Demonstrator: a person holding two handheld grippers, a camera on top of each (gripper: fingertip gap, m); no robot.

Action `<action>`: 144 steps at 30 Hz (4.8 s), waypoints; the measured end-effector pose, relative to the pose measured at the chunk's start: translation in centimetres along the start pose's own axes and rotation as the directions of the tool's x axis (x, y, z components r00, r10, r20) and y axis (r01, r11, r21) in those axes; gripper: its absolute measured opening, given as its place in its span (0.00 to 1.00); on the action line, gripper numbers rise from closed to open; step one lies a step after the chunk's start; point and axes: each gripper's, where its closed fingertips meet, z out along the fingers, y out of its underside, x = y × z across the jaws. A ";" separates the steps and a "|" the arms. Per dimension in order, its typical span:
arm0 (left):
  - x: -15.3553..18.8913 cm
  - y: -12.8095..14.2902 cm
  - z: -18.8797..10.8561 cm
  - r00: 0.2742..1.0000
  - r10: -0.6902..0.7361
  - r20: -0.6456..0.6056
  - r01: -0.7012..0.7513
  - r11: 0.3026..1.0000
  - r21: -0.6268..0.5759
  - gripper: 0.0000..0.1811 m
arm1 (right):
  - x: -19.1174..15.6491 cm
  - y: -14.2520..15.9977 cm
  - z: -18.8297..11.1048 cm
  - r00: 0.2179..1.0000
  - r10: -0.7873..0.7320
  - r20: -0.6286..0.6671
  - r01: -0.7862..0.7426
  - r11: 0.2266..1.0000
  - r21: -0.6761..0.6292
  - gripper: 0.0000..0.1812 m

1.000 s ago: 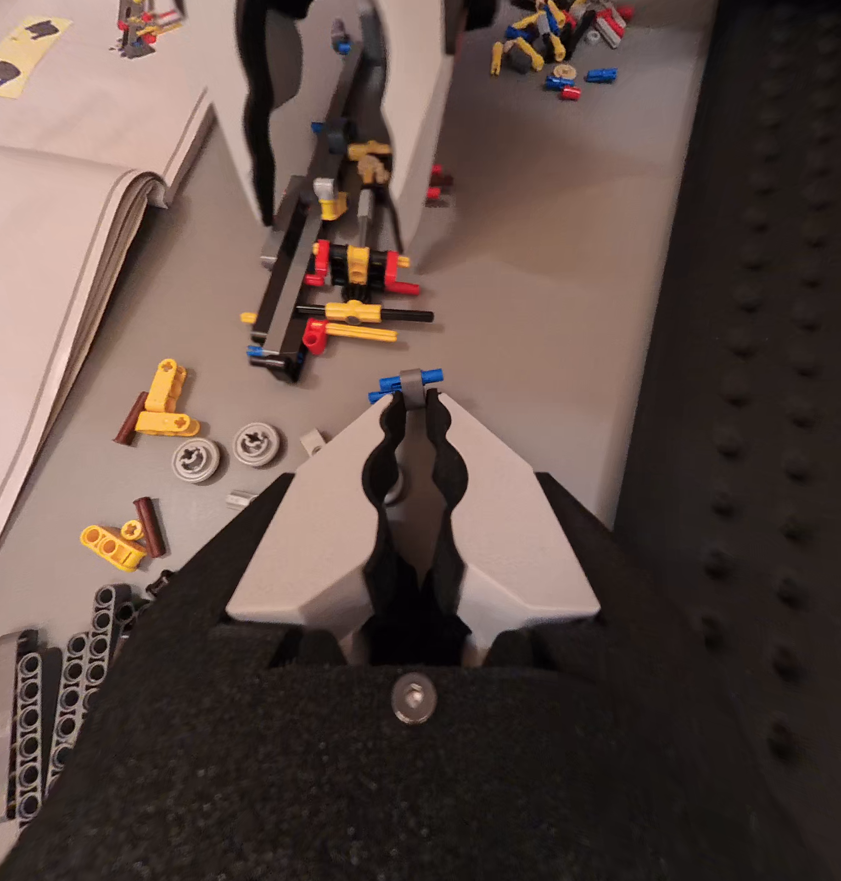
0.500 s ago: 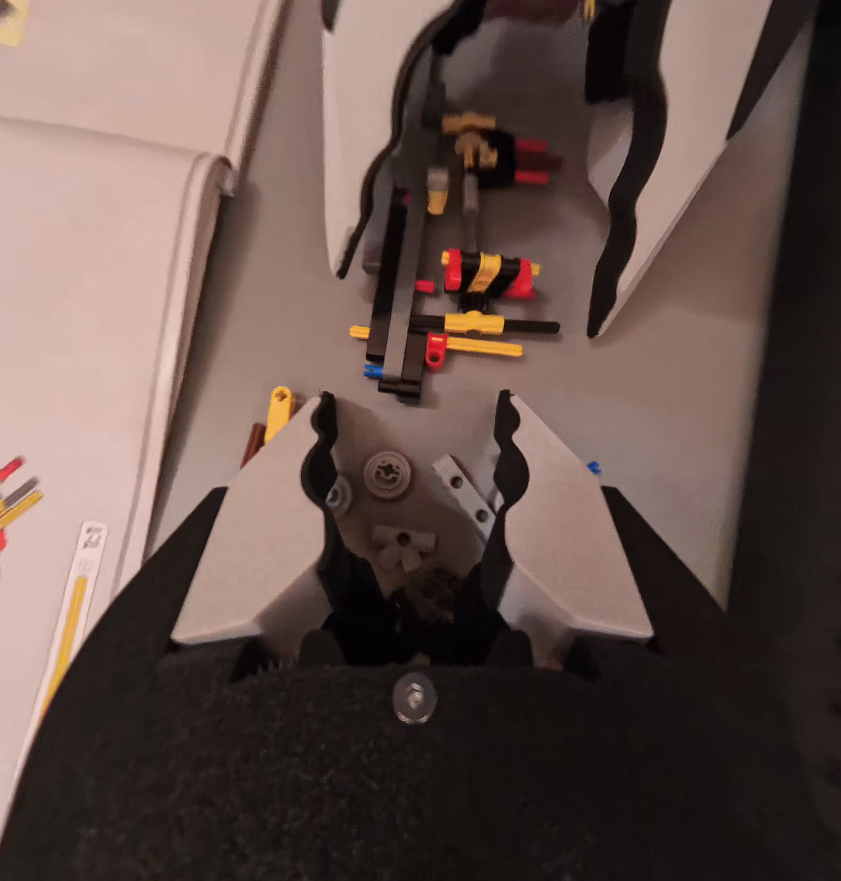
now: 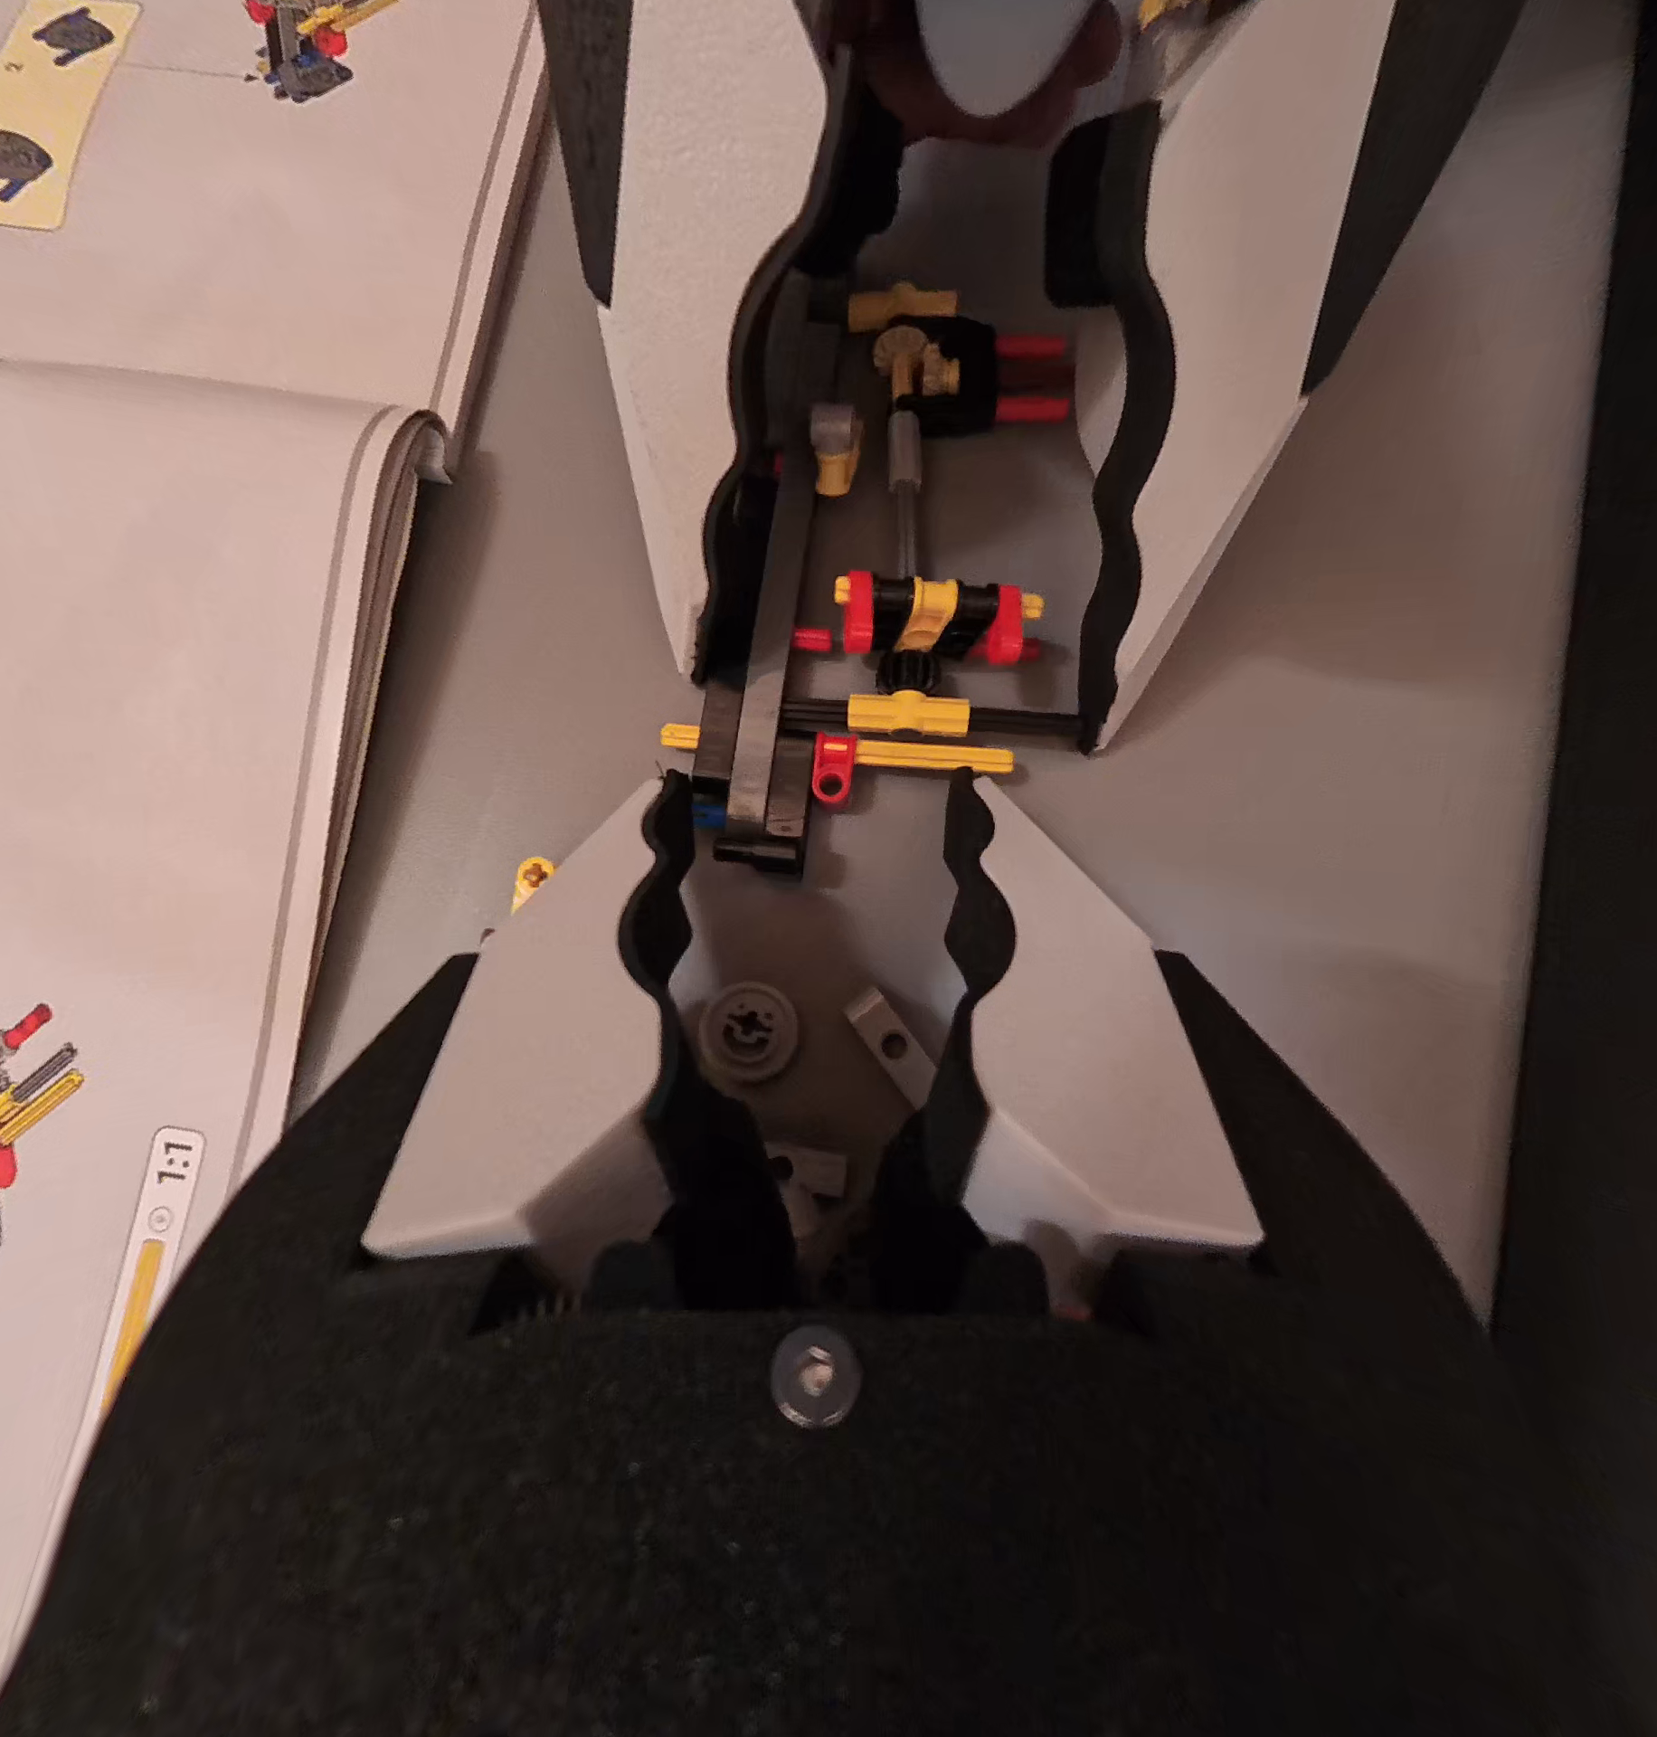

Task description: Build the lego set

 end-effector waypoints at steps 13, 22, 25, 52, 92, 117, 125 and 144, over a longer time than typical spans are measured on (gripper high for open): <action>0.4 -0.2 0.1 1.000 0.023 0.015 -0.023 1.000 0.000 0.23 | -0.3 0.3 -0.2 0.999 -0.045 0.026 0.045 0.999 0.015 0.40; 0.2 -0.2 0.1 0.999 0.026 0.044 -0.026 1.000 0.001 0.17 | -0.5 0.4 -0.4 0.998 -0.053 0.038 0.053 0.999 0.001 0.36; 0.3 -0.2 0.1 0.999 0.029 0.037 -0.029 1.000 0.001 0.17 | -0.5 0.3 -0.4 0.998 -0.054 0.043 0.053 0.998 0.023 0.36; 3.0 -3.7 -2.9 0.978 -0.207 0.007 0.207 0.978 -0.009 0.17 | -0.1 -0.1 -5.9 0.641 -0.270 -0.718 0.230 0.961 -0.155 0.20; 2.1 -18.8 -13.2 0.980 -0.087 -0.180 0.199 0.518 0.832 0.05 | -0.2 -9.2 -15.5 0.942 0.308 -0.133 -0.073 0.576 0.814 0.01; 1.1 -17.7 -15.2 0.891 -0.101 -0.442 0.442 0.405 0.800 0.03 | -0.5 -10.4 -15.0 0.951 0.301 0.077 -0.205 0.425 0.882 0.08; -3.7 -14.8 -24.2 0.985 -0.142 0.096 -0.007 0.526 0.851 0.03 | -2.0 -5.9 -8.6 0.960 0.270 -0.069 -0.197 0.834 0.516 0.13; 0.3 -9.7 -26.7 0.978 -0.122 0.171 -0.054 0.638 0.768 0.04 | -4.6 -5.2 2.7 0.976 -0.216 0.030 0.208 0.961 0.180 0.08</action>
